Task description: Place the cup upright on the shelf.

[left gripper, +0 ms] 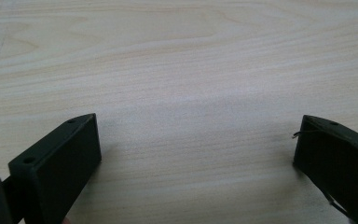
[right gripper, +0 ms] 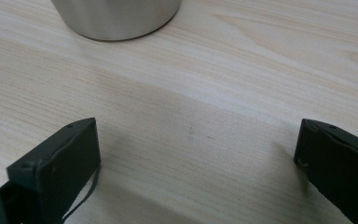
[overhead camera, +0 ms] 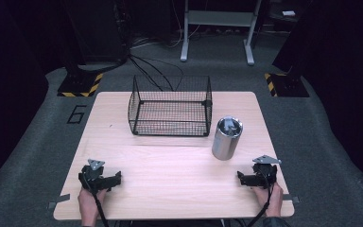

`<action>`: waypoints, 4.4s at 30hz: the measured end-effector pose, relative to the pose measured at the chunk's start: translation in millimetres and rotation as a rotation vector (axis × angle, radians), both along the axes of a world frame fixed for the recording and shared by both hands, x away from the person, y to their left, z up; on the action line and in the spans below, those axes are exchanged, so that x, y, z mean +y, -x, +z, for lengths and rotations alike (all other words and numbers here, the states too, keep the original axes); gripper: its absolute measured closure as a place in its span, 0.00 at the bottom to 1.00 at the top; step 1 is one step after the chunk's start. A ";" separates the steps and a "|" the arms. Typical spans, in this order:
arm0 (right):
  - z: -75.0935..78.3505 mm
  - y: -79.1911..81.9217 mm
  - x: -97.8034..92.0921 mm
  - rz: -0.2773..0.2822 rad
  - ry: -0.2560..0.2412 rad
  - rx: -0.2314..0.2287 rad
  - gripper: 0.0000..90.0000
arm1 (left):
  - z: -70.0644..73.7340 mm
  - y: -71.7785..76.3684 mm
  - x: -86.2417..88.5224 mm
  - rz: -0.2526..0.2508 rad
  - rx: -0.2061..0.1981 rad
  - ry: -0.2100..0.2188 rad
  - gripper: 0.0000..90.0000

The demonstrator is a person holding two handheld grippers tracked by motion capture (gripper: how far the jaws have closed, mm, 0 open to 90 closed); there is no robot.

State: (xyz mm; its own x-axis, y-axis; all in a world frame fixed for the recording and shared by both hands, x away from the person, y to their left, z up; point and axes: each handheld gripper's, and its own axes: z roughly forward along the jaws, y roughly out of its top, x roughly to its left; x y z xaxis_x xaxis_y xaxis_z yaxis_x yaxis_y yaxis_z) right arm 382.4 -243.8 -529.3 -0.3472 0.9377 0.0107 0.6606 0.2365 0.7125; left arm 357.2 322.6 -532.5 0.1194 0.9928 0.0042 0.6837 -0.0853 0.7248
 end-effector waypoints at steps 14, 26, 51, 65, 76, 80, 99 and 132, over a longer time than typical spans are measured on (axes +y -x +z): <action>-0.2 -0.9 -0.5 -0.006 0.008 -0.010 0.00 | 0.4 -0.3 -0.3 0.002 0.002 -0.002 0.00; 4.8 -0.2 2.1 -0.022 0.008 0.013 0.00 | 0.8 0.2 -1.2 0.002 0.002 -0.010 0.01; 49.0 -1.3 17.6 0.050 -0.058 -0.059 0.00 | 0.7 0.0 -1.2 0.003 0.002 -0.009 0.00; 67.2 -9.8 29.0 0.078 -0.094 -0.117 0.00 | 0.7 0.1 -1.6 0.003 -0.001 -0.012 0.00; 81.2 -17.8 37.6 0.099 -0.102 -0.142 0.00 | 0.8 0.2 -1.6 0.002 0.000 -0.014 0.00; 85.8 -22.8 40.6 0.101 -0.110 -0.161 0.00 | 0.7 0.1 -1.5 0.002 -0.002 -0.016 0.01; 101.3 -44.9 50.8 0.102 -0.158 -0.228 0.00 | 0.7 0.1 -1.6 0.002 -0.003 -0.016 0.01; 92.1 -64.1 62.4 0.110 -0.223 -0.312 0.00 | 0.7 0.1 -1.6 0.002 -0.002 -0.016 0.01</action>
State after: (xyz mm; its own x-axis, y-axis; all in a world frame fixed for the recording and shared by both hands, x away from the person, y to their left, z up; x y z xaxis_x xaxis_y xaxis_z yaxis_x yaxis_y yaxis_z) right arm 446.4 -181.4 -437.3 -0.4638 0.8815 0.0881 0.3841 0.1105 0.9166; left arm 357.1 321.0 -531.8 0.1174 0.9929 0.0203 0.6821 -0.0955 0.7250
